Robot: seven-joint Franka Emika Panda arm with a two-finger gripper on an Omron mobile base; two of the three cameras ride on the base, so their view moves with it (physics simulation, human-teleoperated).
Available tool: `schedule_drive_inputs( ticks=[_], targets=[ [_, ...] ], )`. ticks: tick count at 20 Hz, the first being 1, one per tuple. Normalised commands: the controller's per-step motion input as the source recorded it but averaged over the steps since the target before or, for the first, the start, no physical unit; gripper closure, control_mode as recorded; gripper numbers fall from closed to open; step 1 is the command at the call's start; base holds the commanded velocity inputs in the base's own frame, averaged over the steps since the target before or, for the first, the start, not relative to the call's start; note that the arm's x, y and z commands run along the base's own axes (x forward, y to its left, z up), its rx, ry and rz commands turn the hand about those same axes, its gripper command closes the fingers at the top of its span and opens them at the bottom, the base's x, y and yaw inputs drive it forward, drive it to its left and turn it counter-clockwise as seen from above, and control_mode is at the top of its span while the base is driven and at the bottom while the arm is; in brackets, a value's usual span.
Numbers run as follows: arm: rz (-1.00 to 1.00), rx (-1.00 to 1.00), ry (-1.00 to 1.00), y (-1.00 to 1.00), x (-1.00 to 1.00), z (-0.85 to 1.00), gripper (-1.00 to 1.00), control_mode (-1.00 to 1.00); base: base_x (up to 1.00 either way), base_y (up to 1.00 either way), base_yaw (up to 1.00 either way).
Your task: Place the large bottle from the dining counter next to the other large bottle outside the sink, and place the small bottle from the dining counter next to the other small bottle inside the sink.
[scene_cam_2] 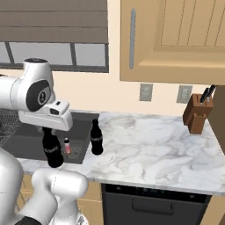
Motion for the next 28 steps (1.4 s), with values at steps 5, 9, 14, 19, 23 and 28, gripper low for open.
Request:
schedule_drive_inputs(
  ticks=[5,9,14,19,23,28],
  targets=[
    [0.00,-0.04,0.10,0.00,0.62,-0.18,1.00,-1.00,0.00,0.00,0.00],
    [0.00,0.00,0.01,0.00,0.22,-0.22,1.00,-1.00,0.00,0.00,0.00],
    [0.00,0.00,-0.04,0.00,0.11,-0.17,1.00,-1.00,0.00,0.00,0.00],
    [0.00,0.00,0.00,-0.01,0.27,-0.23,1.00,-1.00,0.00,0.00,0.00],
    [0.00,0.00,-0.01,-0.02,0.47,-0.29,1.00,-1.00,0.00,0.00,0.00],
    [0.00,0.00,0.00,0.00,0.52,-0.08,1.00,-1.00,0.00,0.00,0.00]
  ],
)
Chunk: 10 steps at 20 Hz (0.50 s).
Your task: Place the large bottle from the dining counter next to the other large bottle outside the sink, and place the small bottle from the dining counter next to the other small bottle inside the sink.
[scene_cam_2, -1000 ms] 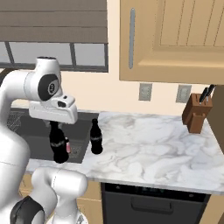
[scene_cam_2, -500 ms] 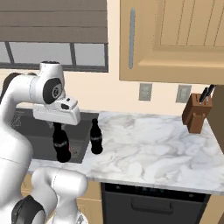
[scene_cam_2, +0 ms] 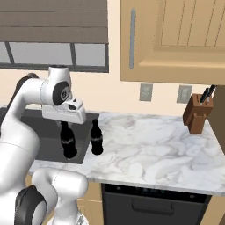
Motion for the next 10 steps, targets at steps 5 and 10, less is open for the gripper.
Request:
schedule_drive_inputs(
  ticks=[5,10],
  targets=[
    [0.00,0.00,0.00,-0.03,0.42,-0.17,1.00,-1.00,0.00,0.00,0.00],
    [0.00,0.00,0.00,-0.10,0.02,-0.17,1.00,-1.00,0.00,0.00,0.00]
  ],
)
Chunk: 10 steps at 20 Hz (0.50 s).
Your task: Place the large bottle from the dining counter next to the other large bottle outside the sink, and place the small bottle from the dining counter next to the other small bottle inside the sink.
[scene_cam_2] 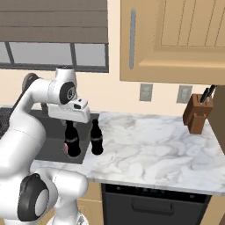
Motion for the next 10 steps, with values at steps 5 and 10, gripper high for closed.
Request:
schedule_drive_inputs(
  ticks=[5,10],
  targets=[
    [0.00,0.00,0.00,-0.14,0.00,-0.26,1.00,-1.00,0.00,0.00,0.00],
    [0.00,0.00,0.00,-0.18,0.00,-0.24,1.00,-1.00,0.00,0.00,0.00]
  ],
)
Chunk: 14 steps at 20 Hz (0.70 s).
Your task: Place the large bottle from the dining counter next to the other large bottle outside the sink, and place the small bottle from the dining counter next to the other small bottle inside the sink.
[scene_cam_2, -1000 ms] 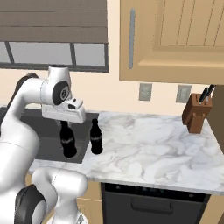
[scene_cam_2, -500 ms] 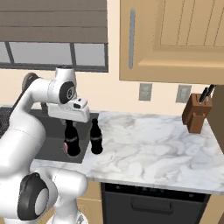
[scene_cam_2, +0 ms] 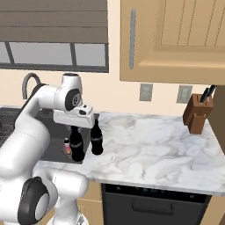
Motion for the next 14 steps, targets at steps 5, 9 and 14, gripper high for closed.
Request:
schedule_drive_inputs(
  ticks=[5,9,14],
  targets=[
    [0.00,0.00,0.00,-0.16,0.03,-0.18,1.00,-1.00,0.00,0.00,0.00],
    [0.00,0.00,0.00,-0.13,0.14,-0.20,1.00,-1.00,0.00,0.00,0.00],
    [0.00,0.00,0.00,-0.06,0.17,-0.19,1.00,-1.00,0.00,0.00,0.00]
  ],
)
